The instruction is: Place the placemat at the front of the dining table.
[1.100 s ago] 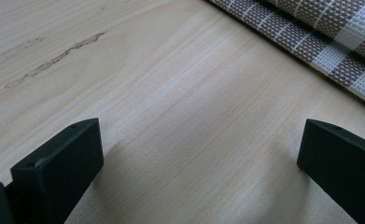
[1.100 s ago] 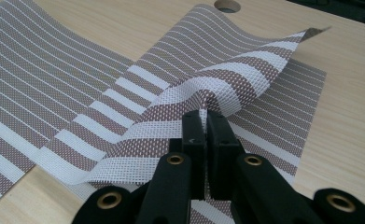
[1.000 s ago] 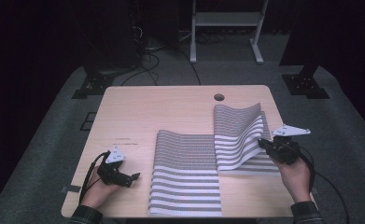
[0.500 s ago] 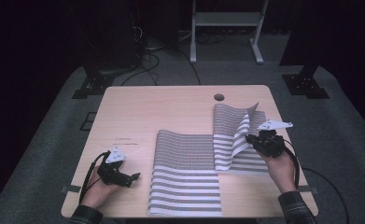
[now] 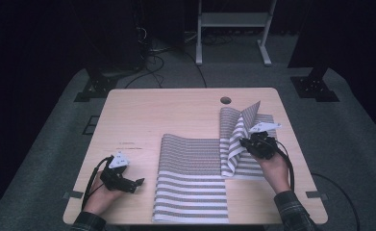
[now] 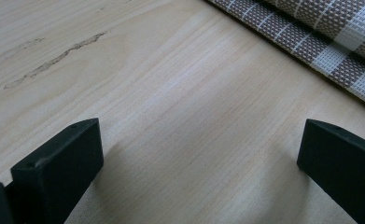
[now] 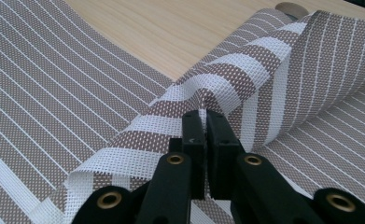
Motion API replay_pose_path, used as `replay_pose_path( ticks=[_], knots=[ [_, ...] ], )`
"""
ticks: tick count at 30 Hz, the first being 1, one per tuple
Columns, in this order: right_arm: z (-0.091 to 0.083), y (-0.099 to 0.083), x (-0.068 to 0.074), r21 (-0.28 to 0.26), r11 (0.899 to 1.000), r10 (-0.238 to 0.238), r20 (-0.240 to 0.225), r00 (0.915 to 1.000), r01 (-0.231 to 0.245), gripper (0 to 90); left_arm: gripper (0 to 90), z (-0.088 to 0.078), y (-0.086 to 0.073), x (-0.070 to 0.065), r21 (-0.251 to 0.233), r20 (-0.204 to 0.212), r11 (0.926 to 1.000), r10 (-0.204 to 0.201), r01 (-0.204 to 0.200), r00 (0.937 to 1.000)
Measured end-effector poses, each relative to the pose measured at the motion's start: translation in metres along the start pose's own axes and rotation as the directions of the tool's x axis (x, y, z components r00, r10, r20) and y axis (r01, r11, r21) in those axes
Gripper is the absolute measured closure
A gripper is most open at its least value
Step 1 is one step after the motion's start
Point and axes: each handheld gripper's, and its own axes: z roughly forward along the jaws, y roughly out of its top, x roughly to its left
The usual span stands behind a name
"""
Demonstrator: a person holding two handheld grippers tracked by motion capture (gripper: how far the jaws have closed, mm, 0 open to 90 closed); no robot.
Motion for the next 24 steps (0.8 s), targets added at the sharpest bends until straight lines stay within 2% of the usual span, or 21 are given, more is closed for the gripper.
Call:
replay_pose_path(
  ticks=[24],
  knots=[
    [0.044,0.020,0.028,0.011,1.000,-0.018,-0.069,0.9974,0.019,87.2,0.0,0.000,0.000,0.000,0.001,0.000,1.0000,0.001,-0.001,1.0000]
  ],
)
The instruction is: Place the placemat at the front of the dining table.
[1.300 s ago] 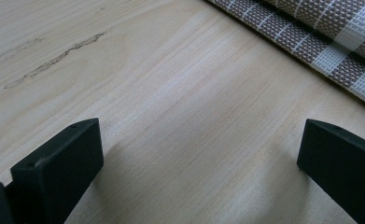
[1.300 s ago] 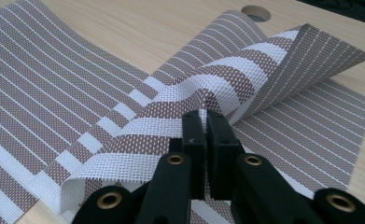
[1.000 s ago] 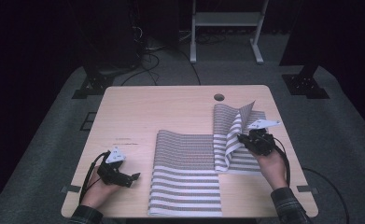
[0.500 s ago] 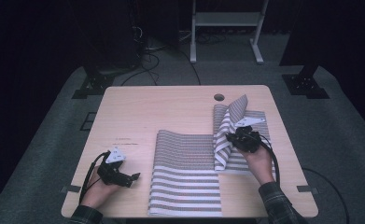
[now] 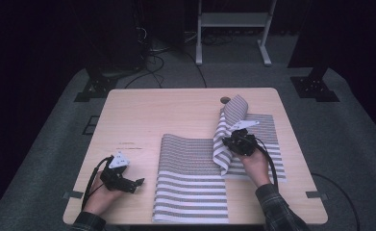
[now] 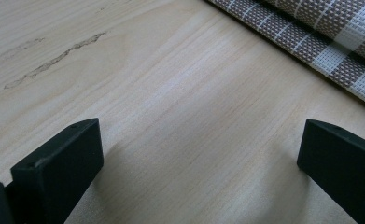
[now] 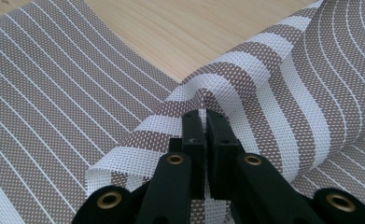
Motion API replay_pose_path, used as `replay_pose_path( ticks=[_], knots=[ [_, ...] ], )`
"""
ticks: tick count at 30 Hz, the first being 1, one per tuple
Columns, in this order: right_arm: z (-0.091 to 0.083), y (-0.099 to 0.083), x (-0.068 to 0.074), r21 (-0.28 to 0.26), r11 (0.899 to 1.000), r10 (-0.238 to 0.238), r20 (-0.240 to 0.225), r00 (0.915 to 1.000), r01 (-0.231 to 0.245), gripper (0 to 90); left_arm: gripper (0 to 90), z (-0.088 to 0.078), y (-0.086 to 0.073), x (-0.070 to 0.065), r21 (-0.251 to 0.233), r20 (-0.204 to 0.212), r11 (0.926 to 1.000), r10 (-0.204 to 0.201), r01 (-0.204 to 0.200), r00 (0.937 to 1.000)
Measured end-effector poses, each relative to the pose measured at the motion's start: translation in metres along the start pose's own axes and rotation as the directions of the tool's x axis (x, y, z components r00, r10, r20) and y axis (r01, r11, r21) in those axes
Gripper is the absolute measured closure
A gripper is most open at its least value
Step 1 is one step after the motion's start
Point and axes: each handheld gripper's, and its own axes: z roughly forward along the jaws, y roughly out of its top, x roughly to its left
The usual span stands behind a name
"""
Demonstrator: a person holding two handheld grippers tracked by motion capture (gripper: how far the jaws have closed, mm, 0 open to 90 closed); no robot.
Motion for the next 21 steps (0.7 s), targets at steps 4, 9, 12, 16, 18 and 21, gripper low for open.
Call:
replay_pose_path(
  ticks=[4,9,12,16,18,21],
  knots=[
    [0.003,0.004,0.007,-0.010,1.000,-0.005,-0.014,0.9999,0.005,87.2,0.0,0.000,0.000,0.000,0.000,0.000,1.0000,0.000,0.000,1.0000],
    [0.005,0.013,0.015,-0.018,0.999,-0.030,-0.030,0.9991,0.030,87.2,0.0,0.000,0.000,0.000,-0.001,0.000,1.0000,0.000,0.000,1.0000],
    [0.007,0.017,0.019,-0.022,0.999,-0.038,-0.036,0.9987,0.037,87.2,0.0,0.000,0.000,0.000,-0.001,0.001,1.0000,0.000,0.000,1.0000],
    [0.011,0.021,0.024,-0.030,0.999,-0.041,-0.049,0.9980,0.040,87.2,0.0,0.000,0.000,0.000,-0.001,0.001,1.0000,0.001,-0.001,1.0000],
    [0.013,0.022,0.027,-0.031,0.998,-0.048,-0.053,0.9975,0.046,87.2,0.0,0.000,0.000,0.000,-0.001,0.001,1.0000,0.000,0.000,1.0000],
    [0.014,0.025,0.030,-0.032,0.998,-0.052,-0.060,0.9968,0.050,87.1,0.0,0.000,0.000,0.000,-0.001,0.001,1.0000,0.000,0.000,1.0000]
  ],
)
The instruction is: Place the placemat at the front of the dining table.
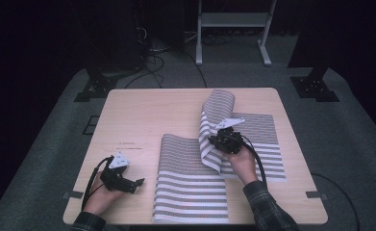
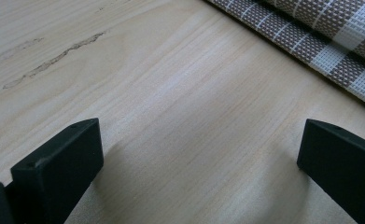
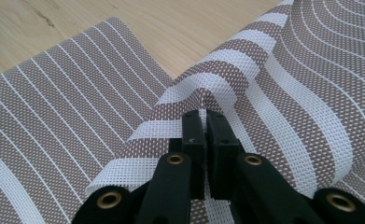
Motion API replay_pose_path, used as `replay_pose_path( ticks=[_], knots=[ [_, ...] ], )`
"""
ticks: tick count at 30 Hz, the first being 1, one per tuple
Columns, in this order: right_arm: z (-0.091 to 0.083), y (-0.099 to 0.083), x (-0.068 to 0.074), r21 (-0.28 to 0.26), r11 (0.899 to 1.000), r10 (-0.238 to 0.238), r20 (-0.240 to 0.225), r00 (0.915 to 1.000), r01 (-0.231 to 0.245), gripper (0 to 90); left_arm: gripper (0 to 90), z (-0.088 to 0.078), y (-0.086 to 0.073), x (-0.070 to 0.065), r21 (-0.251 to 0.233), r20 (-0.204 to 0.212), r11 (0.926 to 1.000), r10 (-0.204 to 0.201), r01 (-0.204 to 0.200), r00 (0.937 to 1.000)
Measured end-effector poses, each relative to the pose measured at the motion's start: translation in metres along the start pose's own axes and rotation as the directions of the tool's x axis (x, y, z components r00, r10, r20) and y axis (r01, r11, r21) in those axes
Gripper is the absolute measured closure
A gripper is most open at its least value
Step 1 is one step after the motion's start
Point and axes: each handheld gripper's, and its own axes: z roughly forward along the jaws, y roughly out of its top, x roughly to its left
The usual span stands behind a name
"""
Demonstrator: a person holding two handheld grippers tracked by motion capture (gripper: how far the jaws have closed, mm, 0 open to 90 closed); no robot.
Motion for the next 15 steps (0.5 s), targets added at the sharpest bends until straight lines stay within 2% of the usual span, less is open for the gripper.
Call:
replay_pose_path(
  ticks=[15],
  knots=[
    [0.010,0.011,0.019,-0.011,0.999,-0.030,-0.055,0.9980,0.030,87.1,0.0,0.000,0.000,0.000,0.000,0.000,1.0000,0.000,0.000,1.0000]
  ],
)
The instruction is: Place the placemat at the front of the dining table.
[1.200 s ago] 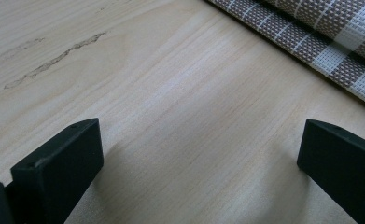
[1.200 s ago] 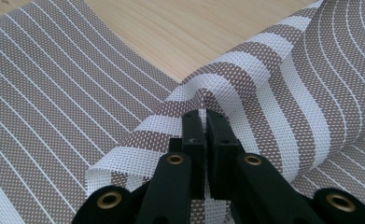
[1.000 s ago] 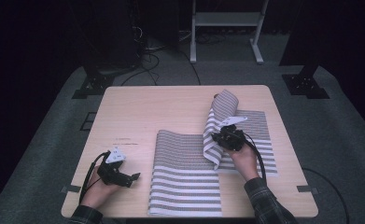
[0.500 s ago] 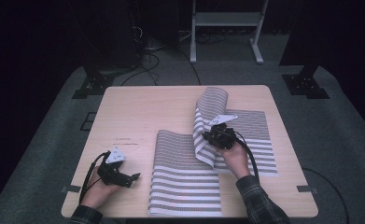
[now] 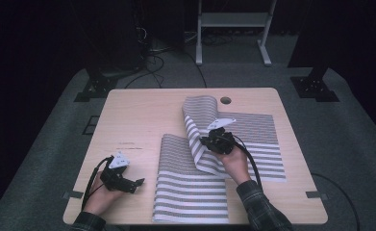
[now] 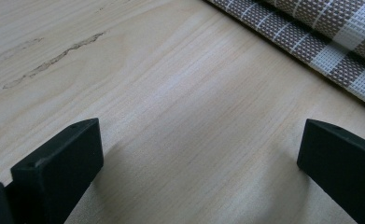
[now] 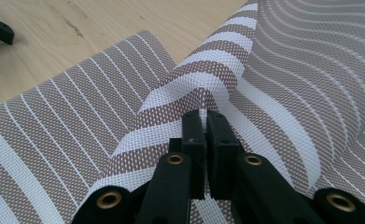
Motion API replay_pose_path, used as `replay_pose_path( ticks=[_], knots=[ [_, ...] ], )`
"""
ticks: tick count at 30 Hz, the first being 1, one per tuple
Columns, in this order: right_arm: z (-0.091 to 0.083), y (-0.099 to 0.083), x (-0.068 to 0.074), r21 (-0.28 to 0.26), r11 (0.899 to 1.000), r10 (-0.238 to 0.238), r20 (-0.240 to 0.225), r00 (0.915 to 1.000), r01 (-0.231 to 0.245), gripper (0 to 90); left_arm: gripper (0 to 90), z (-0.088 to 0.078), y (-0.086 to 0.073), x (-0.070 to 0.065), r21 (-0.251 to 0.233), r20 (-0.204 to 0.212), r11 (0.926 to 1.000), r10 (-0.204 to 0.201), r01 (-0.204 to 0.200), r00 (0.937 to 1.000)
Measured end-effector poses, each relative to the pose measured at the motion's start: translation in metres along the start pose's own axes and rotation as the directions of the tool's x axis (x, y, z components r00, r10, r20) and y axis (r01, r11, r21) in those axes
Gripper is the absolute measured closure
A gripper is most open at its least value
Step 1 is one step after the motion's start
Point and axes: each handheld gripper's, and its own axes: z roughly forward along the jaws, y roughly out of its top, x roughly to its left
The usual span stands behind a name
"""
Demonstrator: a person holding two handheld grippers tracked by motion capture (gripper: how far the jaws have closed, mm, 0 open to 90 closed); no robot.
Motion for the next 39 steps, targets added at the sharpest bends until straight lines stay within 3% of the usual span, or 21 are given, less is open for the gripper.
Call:
replay_pose_path(
  ticks=[10,22,28,33,39],
  knots=[
    [0.007,0.007,0.015,-0.008,1.000,-0.024,-0.040,0.9989,0.024,87.1,0.0,0.000,0.000,0.000,-0.001,0.000,1.0000,0.002,-0.002,1.0000],
    [0.019,0.011,0.035,-0.008,0.998,-0.063,-0.111,0.9918,0.062,86.1,0.0,0.000,0.000,0.000,-0.002,0.001,1.0000,0.002,-0.002,1.0000],
    [0.017,0.012,0.034,-0.038,0.999,-0.042,-0.128,0.9909,0.037,62.8,0.0,0.000,0.000,0.000,-0.002,0.003,1.0000,0.004,-0.004,1.0000],
    [0.010,0.012,0.030,-0.050,0.998,-0.040,-0.123,0.9916,0.034,52.7,0.0,0.000,0.000,0.000,-0.002,0.003,1.0000,0.004,-0.004,1.0000],
    [-0.005,0.006,0.022,-0.060,0.998,-0.035,-0.110,0.9933,0.028,48.2,0.0,0.000,0.000,-0.001,-0.004,0.003,1.0000,0.000,0.000,1.0000]
  ],
)
